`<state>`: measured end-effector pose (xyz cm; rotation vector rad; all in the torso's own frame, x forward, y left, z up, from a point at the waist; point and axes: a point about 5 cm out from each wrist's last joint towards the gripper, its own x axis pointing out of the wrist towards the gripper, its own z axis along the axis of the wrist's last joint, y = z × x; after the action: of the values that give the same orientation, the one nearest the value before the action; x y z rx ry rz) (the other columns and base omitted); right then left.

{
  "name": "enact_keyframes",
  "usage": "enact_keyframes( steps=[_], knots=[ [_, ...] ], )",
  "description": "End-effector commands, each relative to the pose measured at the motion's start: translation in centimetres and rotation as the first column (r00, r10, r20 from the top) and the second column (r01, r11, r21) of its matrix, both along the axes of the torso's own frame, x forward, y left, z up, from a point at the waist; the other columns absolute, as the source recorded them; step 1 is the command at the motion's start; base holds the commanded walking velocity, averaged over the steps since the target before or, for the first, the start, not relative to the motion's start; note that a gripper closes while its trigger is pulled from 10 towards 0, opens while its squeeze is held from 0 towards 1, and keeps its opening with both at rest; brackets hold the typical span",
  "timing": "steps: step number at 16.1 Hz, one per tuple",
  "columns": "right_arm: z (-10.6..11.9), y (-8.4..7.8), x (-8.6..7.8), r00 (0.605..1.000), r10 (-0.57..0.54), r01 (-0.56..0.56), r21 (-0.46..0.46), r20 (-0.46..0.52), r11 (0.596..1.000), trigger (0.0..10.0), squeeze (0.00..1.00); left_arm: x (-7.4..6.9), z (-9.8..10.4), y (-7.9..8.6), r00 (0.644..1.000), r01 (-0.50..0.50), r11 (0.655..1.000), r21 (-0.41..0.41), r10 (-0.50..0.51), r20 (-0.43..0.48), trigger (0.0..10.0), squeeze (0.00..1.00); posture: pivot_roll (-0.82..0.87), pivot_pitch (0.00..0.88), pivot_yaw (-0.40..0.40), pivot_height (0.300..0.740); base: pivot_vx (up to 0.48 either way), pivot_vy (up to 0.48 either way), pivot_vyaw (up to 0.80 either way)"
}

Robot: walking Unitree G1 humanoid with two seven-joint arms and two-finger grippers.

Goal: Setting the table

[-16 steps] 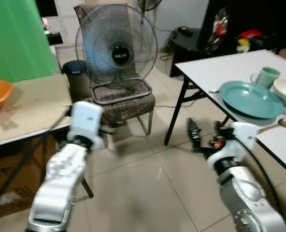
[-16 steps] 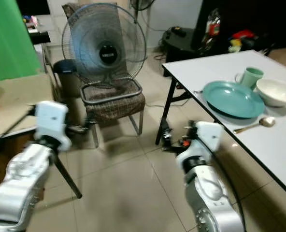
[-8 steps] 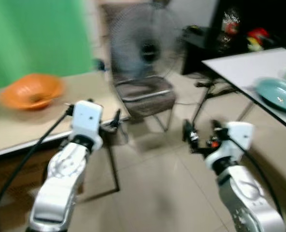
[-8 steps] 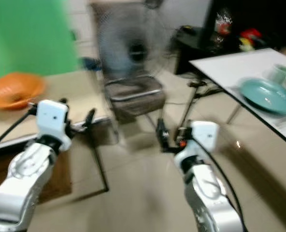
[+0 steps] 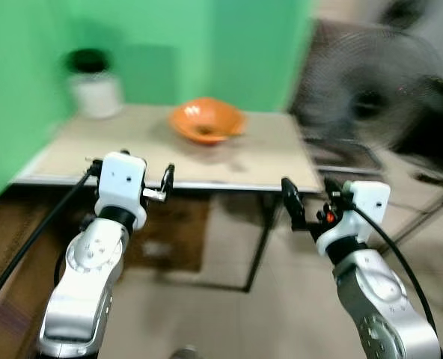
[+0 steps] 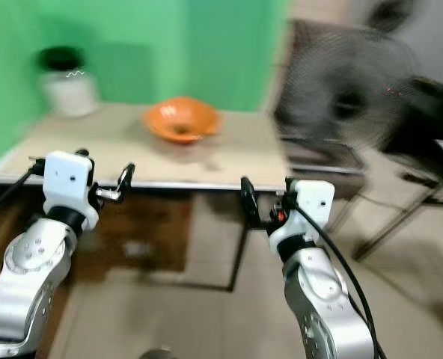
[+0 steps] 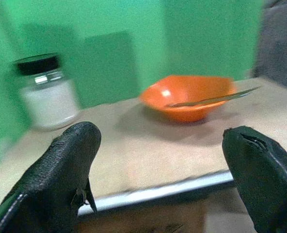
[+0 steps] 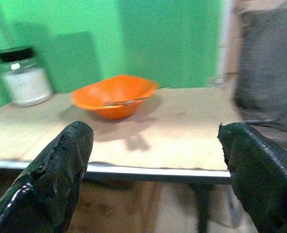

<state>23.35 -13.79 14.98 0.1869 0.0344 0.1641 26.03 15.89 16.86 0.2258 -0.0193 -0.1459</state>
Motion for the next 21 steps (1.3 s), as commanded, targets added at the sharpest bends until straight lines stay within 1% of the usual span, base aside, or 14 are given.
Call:
enact_keyframes(
  steps=[1, 2, 7, 11, 13, 15, 17, 21],
  knots=[
    [-0.1, -0.6, 0.2, 1.0, -0.025, 0.025, -0.023, -0.004, 0.999, 10.0, 0.0, 0.0, 0.2, -0.7, 1.0, 0.028, 1.0, 0.002, -0.028, 0.012, 10.0, 0.0, 0.09, 0.0, -0.019, 0.74, 0.0, -0.304, 0.8],
    [-0.3, -1.1, 0.2, 0.998, -0.057, 0.057, 0.011, -0.018, 0.998, 10.0, 0.0, 0.0, 0.1, -0.8, 1.0, 0.023, 1.0, -0.012, -0.023, 0.006, 10.0, 0.0, 0.08, 0.0, -0.017, 0.74, 0.0, 0.0, 0.0],
    [-0.6, -1.4, 0.3, 0.996, -0.08, 0.081, 0.028, -0.043, 0.996, 10.0, 0.0, 0.2, 0.1, -0.9, 0.999, 0.04, 0.999, 0.004, -0.04, 0.0, 10.0, 0.0, 0.08, 0.0, -0.012, 0.74, 0.0, 0.0, 0.0],
    [-0.6, -1.6, 0.5, 0.994, -0.095, 0.096, 0.036, -0.046, 0.995, 10.0, 0.0, 0.3, 0.2, -1.1, 0.998, 0.063, 0.998, -0.012, -0.063, 0.001, 10.0, 0.0, 0.08, 0.0, -0.007, 0.74, 0.0, 0.0, 0.0],
    [-0.3, -1.6, 0.6, 0.995, -0.096, 0.096, -0.001, -0.033, 0.995, 10.0, 0.0, 0.4, 0.2, -1.1, 0.998, 0.069, 0.997, -0.023, -0.069, 0.002, 10.0, 0.0, 0.08, 0.0, -0.007, 0.74, 0.261, 0.0, 0.0],
    [-0.1, -1.9, 0.9, 0.992, -0.122, 0.122, -0.012, -0.016, 0.992, 10.0, 0.0, 0.5, 0.2, -1.2, 0.998, 0.067, 0.997, -0.03, -0.067, 0.005, 10.0, 0.0, 0.07, 0.0, -0.006, 0.74, 0.292, 0.0, 0.25],
    [0.3, -2.2, 1.3, 0.992, -0.129, 0.129, -0.018, 0.004, 0.991, 10.0, 0.0, 0.6, 0.2, -1.3, 0.997, 0.073, 0.997, -0.031, -0.073, 0.006, 10.0, 0.0, 0.07, 0.0, -0.004, 0.74, 0.296, 0.0, 0.8],
    [0.8, -2.2, 1.7, 0.991, -0.129, 0.129, 0.007, 0.021, 0.992, 10.0, 0.0, 0.7, 0.2, -1.4, 0.997, 0.076, 0.997, -0.032, -0.076, 0.006, 10.0, 0.0, 0.06, 0.0, -0.007, 0.74, 0.297, 0.0, 0.0]
  ],
)
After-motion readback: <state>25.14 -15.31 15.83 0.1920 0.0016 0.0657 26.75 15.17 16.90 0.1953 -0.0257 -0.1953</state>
